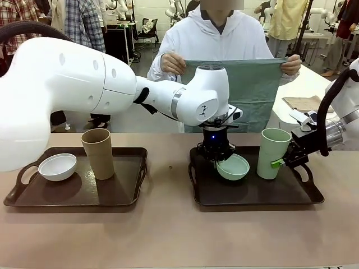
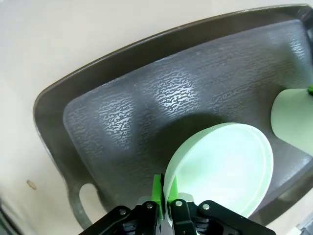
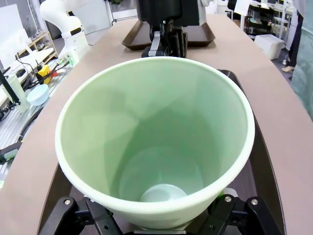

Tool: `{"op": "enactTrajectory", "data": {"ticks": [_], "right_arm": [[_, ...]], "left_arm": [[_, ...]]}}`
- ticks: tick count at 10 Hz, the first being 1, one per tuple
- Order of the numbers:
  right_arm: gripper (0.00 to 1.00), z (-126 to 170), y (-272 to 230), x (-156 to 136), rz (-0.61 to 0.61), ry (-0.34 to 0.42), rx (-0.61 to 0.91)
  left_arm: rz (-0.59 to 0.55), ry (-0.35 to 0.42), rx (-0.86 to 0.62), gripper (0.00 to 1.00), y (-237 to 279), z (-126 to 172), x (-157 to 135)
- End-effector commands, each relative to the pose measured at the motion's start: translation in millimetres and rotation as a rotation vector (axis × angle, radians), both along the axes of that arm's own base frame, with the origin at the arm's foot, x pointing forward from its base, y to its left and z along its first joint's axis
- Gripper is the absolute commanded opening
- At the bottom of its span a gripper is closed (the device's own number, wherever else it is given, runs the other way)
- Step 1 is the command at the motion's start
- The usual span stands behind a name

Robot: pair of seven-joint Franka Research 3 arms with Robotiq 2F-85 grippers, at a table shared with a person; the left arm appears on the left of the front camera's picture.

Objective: Set up a tray with a mat and arrange the tableware.
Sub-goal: Pick up the Picnic Bowl and Reusable plastic cup from the Handle tray in front of the human's position and hold them in the air.

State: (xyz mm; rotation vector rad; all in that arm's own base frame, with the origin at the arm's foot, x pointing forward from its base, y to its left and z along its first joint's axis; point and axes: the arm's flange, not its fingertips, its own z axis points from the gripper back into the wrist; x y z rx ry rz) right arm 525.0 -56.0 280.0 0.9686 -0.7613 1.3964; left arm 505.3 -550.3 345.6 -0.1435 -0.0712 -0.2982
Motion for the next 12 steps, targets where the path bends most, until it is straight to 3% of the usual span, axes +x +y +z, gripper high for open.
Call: {"op": "enactTrajectory", "data": {"ticks": [1,4,9,12], "right_arm": [[0.25,25,-5,-8,0.006,-0.013,0.002],[0.25,108,-23,-35,-0.005,-0.091,0.04],[0.25,216,-19,-81,-0.052,-0.167,0.008],[0.25,257,-9,-99,-0.092,-0.197,-0.033]], "left_arm": [[-0.006,0.031,0.031,0.0,5,10,2],[0.046,-0.004,-0.012,0.0,21,70,-5],[0.098,-0.166,-0.049,0.0,34,194,-35],[0.135,-0.22,-0.053,0.0,39,229,-51]]}}
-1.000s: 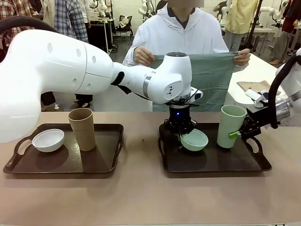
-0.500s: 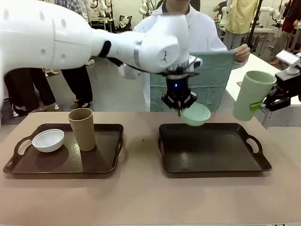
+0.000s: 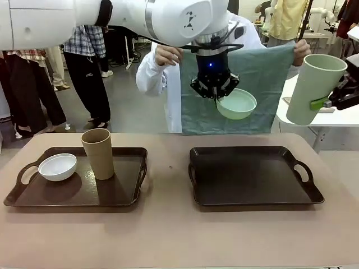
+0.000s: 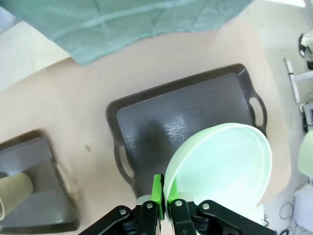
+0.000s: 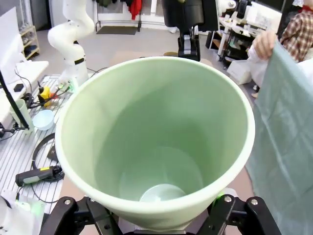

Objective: Set up a tray with a mat and arrange the tableware.
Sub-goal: Pick up the Picnic Bowl and Reusable plastic cup from the Handle tray in front of the human's position and hold them in the air, then place the Picnic Bowl and Reusable plastic cup back onto the Handle tray in front of the human's position.

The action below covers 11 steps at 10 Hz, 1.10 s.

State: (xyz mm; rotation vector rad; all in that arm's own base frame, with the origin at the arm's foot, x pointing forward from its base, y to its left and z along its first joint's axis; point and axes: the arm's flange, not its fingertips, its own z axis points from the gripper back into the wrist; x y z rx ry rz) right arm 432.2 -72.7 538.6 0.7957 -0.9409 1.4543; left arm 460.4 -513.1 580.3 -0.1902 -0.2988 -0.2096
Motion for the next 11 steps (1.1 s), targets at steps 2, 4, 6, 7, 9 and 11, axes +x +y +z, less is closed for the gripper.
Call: {"op": "enactTrajectory", "data": {"ticks": [2,4,6,7,9,11], "right_arm": [[0.25,-14,-3,8,0.01,0.007,0.011],[0.25,-14,-3,8,0.01,0.007,0.011],[0.25,-14,-3,8,0.01,0.007,0.011],[0.25,-14,-3,8,0.01,0.007,0.011],[0.25,-14,-3,8,0.01,0.007,0.011],[0.25,-14,-3,8,0.01,0.007,0.011]], "left_arm": [[0.0,0.0,0.0,0.0,0,0,0],[0.0,0.0,0.0,0.0,0,0,0],[0.0,0.0,0.0,0.0,0,0,0],[0.0,0.0,0.0,0.0,0,0,0],[0.0,0.0,0.0,0.0,0,0,0],[0.0,0.0,0.0,0.0,0,0,0]]}}
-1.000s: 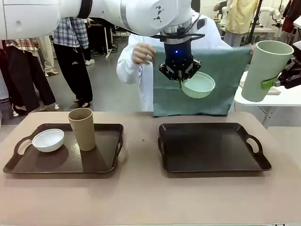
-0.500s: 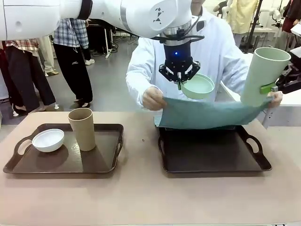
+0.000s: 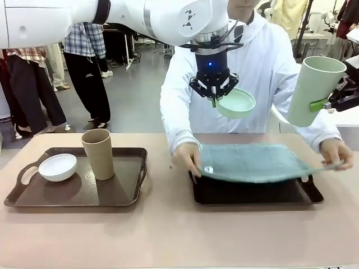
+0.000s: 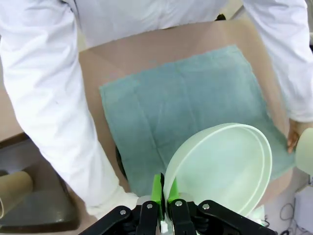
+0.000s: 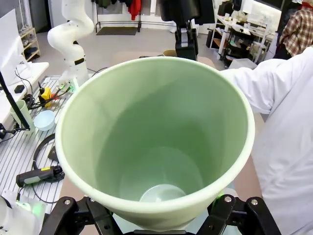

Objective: Set up a tray with a mat and arrange the tableware.
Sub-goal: Place the Picnic Bowl and Reusable plastic cup back onto the Handle tray in front of the human's position.

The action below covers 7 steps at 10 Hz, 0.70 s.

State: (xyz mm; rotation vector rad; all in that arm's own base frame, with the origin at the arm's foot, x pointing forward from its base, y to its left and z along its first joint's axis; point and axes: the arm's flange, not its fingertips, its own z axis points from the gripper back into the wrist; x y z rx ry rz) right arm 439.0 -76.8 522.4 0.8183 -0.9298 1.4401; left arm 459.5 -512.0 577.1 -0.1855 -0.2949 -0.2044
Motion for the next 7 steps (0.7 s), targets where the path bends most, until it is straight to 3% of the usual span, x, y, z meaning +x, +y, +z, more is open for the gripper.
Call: {"op": "enactTrajectory", "data": {"ticks": [1,7], "right_arm": [[0.25,2.1,0.8,0.9,0.008,-0.016,0.002],[0.25,2.1,0.8,0.9,0.008,-0.016,0.002]], "left_arm": [[-0.005,-0.004,-0.004,0.0,-1.1,3.2,1.0],[-0.005,-0.004,-0.004,0.0,-1.1,3.2,1.0]]}}
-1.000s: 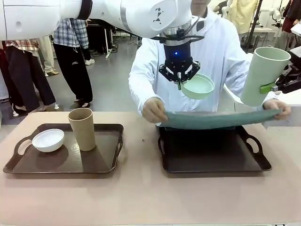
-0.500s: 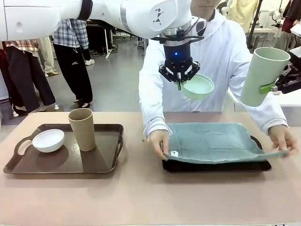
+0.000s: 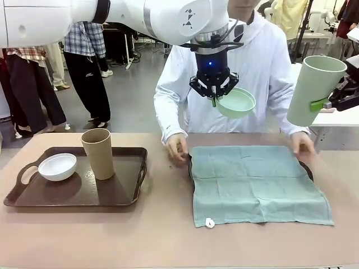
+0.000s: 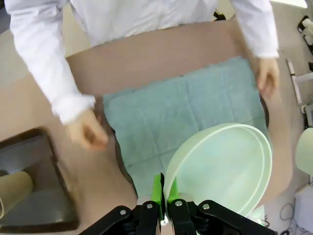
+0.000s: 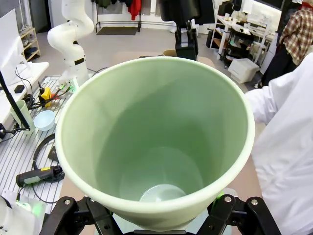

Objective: Set up a tray with a mat and arrange the tableware.
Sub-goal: Place the Picnic Bowl and Reusable plastic cup back onto the Handle tray in front of the human's position.

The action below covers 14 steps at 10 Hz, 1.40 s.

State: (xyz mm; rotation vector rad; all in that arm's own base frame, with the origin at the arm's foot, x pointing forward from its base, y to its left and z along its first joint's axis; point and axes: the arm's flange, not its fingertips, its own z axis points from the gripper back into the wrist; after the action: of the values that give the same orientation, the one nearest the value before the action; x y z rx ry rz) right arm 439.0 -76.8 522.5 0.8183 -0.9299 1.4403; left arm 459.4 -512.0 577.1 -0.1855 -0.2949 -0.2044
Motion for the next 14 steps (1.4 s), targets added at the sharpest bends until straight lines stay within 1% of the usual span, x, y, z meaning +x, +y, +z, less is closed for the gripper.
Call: {"op": "enactTrajectory", "data": {"ticks": [1,14], "right_arm": [[0.25,2.0,0.8,0.9,0.008,-0.016,0.002],[0.25,2.0,0.8,0.9,0.008,-0.016,0.002]], "left_arm": [[-0.005,-0.004,-0.004,0.0,-1.1,3.2,1.0],[-0.005,-0.004,-0.004,0.0,-1.1,3.2,1.0]]}}
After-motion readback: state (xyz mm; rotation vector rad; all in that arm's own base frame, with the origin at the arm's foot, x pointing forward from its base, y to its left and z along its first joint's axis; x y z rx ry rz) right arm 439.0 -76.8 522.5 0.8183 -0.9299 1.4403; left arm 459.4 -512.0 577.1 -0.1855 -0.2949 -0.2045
